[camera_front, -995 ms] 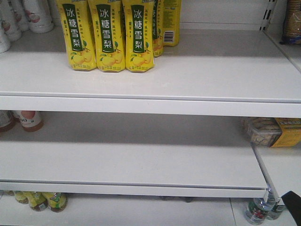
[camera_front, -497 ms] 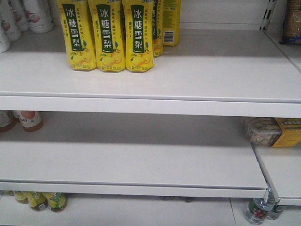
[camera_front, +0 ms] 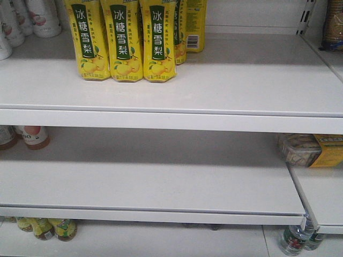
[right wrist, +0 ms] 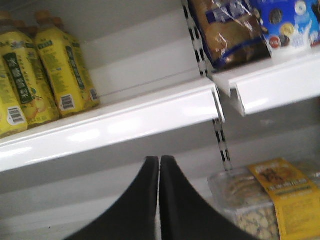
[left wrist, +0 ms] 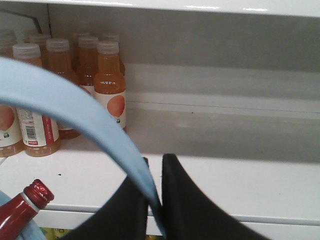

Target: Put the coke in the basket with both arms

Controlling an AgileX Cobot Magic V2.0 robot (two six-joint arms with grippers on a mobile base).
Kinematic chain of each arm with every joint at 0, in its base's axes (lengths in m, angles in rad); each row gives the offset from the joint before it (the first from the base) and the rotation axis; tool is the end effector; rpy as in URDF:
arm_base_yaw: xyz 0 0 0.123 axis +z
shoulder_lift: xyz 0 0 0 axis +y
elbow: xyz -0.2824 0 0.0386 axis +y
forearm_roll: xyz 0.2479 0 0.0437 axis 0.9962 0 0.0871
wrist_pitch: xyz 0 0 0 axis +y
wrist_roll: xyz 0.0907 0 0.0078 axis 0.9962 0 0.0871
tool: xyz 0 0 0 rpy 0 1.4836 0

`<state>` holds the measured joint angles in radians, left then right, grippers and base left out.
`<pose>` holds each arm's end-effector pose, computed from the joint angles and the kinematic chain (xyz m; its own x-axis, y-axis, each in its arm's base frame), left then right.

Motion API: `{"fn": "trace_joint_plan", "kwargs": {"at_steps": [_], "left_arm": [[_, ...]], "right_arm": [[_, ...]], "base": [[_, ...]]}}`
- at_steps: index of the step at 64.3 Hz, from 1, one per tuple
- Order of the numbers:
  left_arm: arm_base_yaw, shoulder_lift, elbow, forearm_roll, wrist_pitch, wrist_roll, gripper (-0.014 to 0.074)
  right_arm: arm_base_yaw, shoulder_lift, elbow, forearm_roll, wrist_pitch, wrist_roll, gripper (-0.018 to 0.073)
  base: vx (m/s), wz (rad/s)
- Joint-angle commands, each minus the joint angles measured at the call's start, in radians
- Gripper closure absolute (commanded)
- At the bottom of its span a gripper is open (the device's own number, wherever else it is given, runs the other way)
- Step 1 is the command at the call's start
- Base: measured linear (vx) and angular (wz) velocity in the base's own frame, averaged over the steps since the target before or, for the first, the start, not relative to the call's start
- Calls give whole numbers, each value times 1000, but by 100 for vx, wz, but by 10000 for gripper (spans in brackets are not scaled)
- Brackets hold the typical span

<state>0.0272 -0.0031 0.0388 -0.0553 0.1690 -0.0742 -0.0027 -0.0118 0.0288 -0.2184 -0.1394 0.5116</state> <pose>0.0572 0.0007 0.1848 -0.1137 -0.1315 -0.9848 -0.0328 0.9912 -0.1286 0.0549 0.0026 0.2163 0.1882 0.2903 -0.9382 -0.0852 0.9565 0.2789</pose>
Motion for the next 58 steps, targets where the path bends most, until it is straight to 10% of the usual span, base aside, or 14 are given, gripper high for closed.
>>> {"fn": "trace_joint_plan", "kwargs": {"at_steps": [1,58], "left_arm": [[1,-24,3,55,-150,46,601],[1,-24,3,55,-150,47,601]], "right_arm": [[-4,-11,19,5,-99,-49,564],[36,-12,19,84,-17,-129,564]], "base": [[0,0],[0,0]]}}
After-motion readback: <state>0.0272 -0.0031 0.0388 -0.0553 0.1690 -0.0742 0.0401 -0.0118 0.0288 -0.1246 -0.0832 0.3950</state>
